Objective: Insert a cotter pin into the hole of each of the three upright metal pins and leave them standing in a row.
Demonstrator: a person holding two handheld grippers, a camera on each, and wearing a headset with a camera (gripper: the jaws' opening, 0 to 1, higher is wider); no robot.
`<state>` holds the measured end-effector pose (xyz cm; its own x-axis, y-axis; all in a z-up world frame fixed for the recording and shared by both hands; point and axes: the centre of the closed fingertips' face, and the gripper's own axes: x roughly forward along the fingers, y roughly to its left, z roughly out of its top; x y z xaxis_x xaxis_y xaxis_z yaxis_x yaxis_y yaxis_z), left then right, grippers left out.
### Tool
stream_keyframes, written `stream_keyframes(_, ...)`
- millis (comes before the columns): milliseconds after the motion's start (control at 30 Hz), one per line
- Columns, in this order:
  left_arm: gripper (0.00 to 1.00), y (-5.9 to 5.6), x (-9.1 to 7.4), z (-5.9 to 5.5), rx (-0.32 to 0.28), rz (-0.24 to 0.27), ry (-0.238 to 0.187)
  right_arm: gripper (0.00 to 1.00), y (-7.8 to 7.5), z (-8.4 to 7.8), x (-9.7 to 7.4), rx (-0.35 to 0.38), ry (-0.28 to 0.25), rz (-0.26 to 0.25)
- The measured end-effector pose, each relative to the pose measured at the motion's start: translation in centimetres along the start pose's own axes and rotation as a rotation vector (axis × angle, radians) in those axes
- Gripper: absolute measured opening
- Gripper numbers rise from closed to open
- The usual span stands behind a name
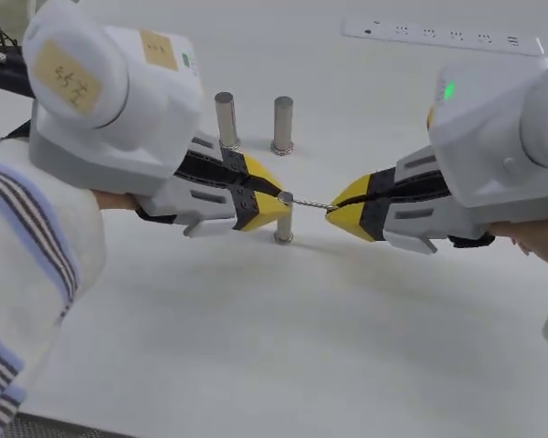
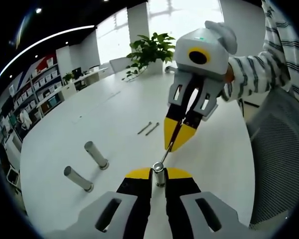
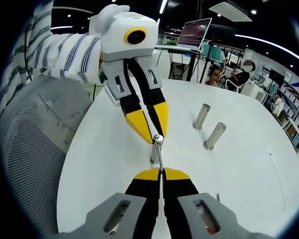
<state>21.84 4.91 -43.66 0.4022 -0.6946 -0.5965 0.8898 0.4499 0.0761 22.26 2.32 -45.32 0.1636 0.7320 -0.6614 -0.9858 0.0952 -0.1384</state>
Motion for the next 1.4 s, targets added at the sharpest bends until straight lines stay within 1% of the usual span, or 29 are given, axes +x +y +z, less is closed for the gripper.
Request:
stream_keyframes(233, 0.05, -0.1, 0.0, 0.1, -0.015, -0.003, -0.001, 0.00, -0.2, 0.0, 0.0, 0.005, 0.000, -0.011)
stream_keyframes(367, 0.05, -0.4, 0.1, 0.4, -0.013, -0.003, 0.000, 0.00, -0.2, -0.1, 0.1, 0.004, 0.008, -0.013)
stream_keyframes(400, 0.04, -0.5, 0.1, 0.4, -0.012, -0.002, 0.001, 0.00, -0.2, -0.2, 0.1, 0.004, 0.009, -0.013)
stream_keyframes(433, 0.00, -0.5, 0.0, 0.3, -0.011, -0.004, 0.008, 0.00, -0.1, -0.2, 0.1, 0.005, 0.007, -0.009)
stream_keyframes(567, 0.00, -1.0, 0.2, 0.5, -0.021, -0.020, -0.004, 0.00, 0.0, -0.2, 0.2, 0.005, 0.004, -0.002)
stream_keyframes(667, 0.00, -1.0, 0.5, 0.4, -0.018, -0.013, 0.003, 0.00, -0.1, -0.1, 0.3, 0.008, 0.000, -0.005)
stream_keyframes(800, 0.00, -1.1, 0.5, 0.2, -0.029, -0.016, 0.011, 0.00, -0.1, 0.0, 0.4, 0.011, -0.004, -0.005)
stream_keyframes(967, 0.00, -1.0, 0.4, 0.2, -0.034, -0.018, 0.010, 0.00, -0.1, 0.3, 0.7, 0.006, -0.010, -0.003)
stream_keyframes(1000, 0.01, -0.9, 0.4, 0.2, -0.036, -0.015, 0.009, 0.00, -0.1, 0.4, 0.7, 0.006, -0.012, -0.003)
stream_keyframes(1067, 0.10, -0.6, 0.3, 0.3, -0.039, -0.005, 0.009, 0.00, -0.2, 0.6, 0.9, 0.004, -0.017, -0.001)
stream_keyframes(1100, 0.12, -0.5, 0.3, 0.3, -0.038, 0.002, 0.009, 0.00, -0.2, 0.6, 0.9, 0.003, -0.018, 0.000)
stream_keyframes(1267, 0.08, -0.1, 0.2, 0.8, -0.031, -0.003, -0.008, 0.00, -0.2, 0.9, 1.2, -0.005, -0.026, 0.006)
stream_keyframes(1400, 0.08, -0.2, 0.4, 1.0, -0.023, -0.015, -0.009, 0.00, -0.3, 1.1, 1.4, -0.007, -0.029, 0.011)
